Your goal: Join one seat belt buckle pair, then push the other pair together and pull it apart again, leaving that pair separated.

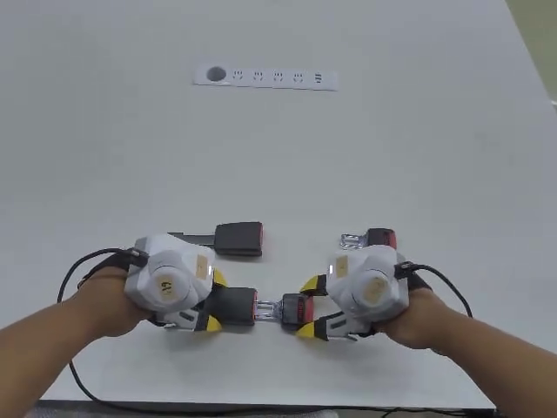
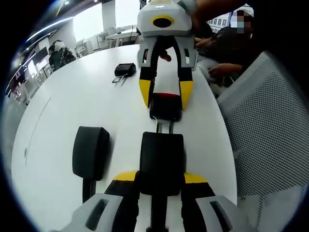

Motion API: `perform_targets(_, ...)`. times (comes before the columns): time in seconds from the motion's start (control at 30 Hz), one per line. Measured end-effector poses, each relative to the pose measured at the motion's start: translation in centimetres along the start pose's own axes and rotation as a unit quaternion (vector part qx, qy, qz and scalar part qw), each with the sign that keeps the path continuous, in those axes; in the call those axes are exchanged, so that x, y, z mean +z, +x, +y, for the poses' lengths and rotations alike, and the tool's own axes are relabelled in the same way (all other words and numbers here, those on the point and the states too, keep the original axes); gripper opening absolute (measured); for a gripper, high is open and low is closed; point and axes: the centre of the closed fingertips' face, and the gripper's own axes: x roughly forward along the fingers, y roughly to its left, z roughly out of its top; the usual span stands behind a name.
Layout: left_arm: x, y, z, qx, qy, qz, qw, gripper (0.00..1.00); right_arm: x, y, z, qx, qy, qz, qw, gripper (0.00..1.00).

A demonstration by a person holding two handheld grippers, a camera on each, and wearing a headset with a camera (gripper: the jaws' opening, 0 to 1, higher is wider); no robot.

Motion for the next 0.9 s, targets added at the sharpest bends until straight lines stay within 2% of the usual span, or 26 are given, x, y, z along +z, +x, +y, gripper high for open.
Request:
perform_targets(0.2,0.0,0.0,-0.1,0.002,0.004,0.000,1.0000,0.34,0.9,0.6,0.2,0.001,0.008,-0.009,0.9999,0.34)
perform_targets(0.27,0.0,0.1,-0.1,0.004,0.007,-0.001,1.0000,0.34,0.7,0.6,0.2,-0.001,0.001,-0.002,1.0000,0.34)
perform_targets(0.6,0.1,0.2,-0.1,0.007,0.015,0.008,0.9998,0.34,0.8,0.6,0.3,-0.004,0.008,-0.001,1.0000,0.34)
perform_targets(0.9,0.1,0.1,-0.1,0.005,0.021,0.004,0.9998,0.34,1.2,0.9,0.3,-0.007,0.004,0.005,1.0000,0.33)
